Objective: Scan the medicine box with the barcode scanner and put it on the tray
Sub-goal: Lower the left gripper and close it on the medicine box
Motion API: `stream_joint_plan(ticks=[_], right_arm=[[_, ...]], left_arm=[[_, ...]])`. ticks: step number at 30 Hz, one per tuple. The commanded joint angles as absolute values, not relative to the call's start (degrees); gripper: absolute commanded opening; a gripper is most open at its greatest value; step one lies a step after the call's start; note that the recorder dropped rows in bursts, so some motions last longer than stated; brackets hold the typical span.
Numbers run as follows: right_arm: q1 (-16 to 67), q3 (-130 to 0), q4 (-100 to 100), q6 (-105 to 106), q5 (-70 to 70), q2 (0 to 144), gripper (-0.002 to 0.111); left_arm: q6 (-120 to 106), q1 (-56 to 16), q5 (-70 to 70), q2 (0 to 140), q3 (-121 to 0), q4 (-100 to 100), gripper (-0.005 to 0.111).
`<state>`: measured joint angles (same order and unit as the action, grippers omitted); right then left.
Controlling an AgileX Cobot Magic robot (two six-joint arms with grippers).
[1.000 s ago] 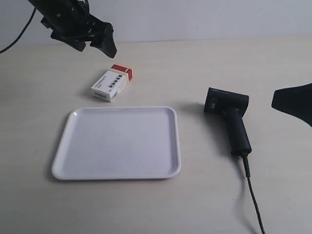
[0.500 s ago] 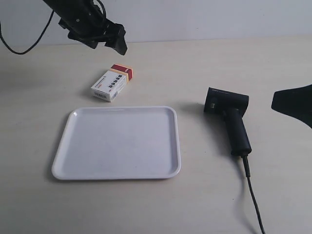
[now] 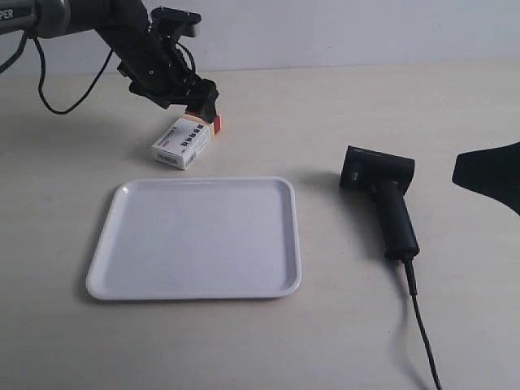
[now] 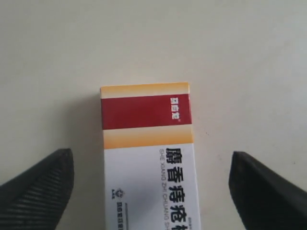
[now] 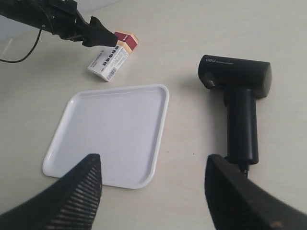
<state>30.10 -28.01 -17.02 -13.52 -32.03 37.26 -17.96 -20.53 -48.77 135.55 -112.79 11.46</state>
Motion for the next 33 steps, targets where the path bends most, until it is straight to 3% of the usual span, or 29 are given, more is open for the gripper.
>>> stream_joint_plan(ticks=[1,33], right_arm=[[30.4,-28.4,-17.0,-13.0,-32.0,37.4,0.061],[30.4,-28.4,-17.0,-13.0,-32.0,37.4,0.061]], left_arm=[[-17.5,-20.9,-48.8,137.1,-114.5,11.2,0.084],[-17.7,-21.1,-47.2,141.6,-114.6,11.2,0.084]])
